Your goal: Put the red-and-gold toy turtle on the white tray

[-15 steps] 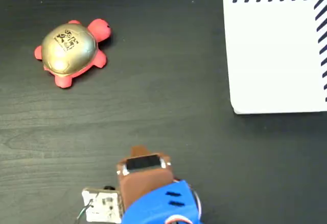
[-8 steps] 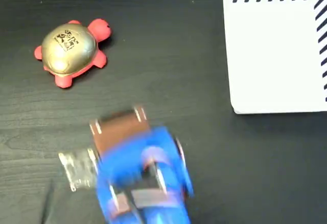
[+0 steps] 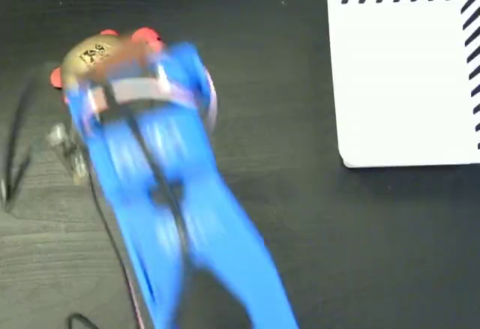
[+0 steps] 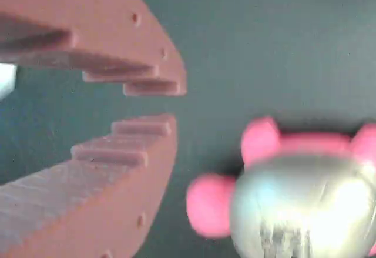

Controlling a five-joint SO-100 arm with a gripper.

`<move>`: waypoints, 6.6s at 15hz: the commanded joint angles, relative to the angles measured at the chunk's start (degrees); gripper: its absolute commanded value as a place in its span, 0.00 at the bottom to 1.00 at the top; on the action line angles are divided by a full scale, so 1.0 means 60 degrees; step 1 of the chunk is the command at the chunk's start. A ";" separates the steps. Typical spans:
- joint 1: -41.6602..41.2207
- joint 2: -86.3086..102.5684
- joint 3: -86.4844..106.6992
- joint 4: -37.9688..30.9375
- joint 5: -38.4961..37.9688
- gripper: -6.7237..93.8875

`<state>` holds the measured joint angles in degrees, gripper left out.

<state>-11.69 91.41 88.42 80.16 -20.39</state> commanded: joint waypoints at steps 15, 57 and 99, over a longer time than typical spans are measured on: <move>-0.0718 -0.4702 -0.6797 0.2153 0.0322 0.37; -0.0293 -0.7427 -0.6592 0.1465 -0.0659 0.60; 0.7690 -0.3267 -0.5039 0.1304 0.2402 0.07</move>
<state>34.01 69.17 58.97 88.33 -5.62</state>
